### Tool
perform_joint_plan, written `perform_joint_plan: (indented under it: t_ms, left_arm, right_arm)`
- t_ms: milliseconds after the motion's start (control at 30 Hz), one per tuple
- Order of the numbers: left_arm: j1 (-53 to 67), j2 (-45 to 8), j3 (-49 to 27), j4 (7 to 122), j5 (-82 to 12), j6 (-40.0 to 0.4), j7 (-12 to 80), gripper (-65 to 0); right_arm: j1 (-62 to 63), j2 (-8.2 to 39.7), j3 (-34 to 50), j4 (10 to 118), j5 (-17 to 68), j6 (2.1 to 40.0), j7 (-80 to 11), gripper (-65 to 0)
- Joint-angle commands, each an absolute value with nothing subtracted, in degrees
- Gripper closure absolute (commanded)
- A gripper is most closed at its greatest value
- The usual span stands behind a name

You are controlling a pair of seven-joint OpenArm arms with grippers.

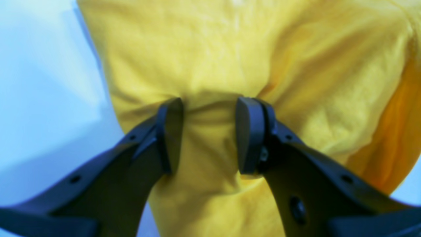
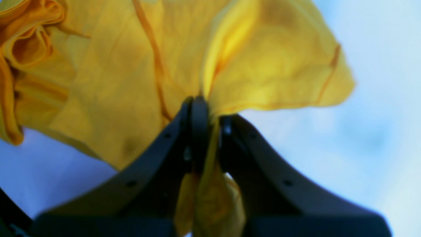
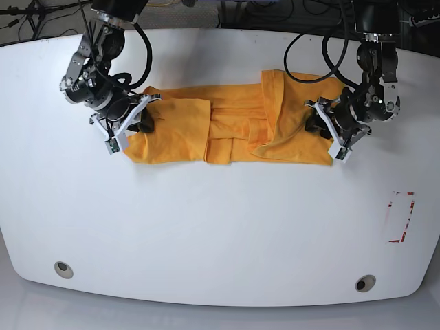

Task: Fold the T-shirt properly
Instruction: 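Push both shirt ends inward toward each other with both grippers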

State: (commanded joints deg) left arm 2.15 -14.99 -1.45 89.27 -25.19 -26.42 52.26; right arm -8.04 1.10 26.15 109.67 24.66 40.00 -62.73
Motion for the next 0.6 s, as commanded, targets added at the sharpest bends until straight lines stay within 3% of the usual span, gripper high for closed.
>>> perform_joint_plan:
  t_ms: [400, 600]
  left_arm:
    - [-1.63, -7.87, 2.42, 81.54, -25.27, -20.35, 52.18, -25.3]
    - [-4.53, -6.20, 4.00, 75.82, -25.27, -19.65, 51.82, -25.3]
  right_arm:
    - [-10.24, 1.71, 25.54, 116.70, 24.92, 40.00, -64.92, 0.0]
    - [-8.66, 1.54, 18.42, 116.70, 25.63, 40.00, -64.92, 0.0]
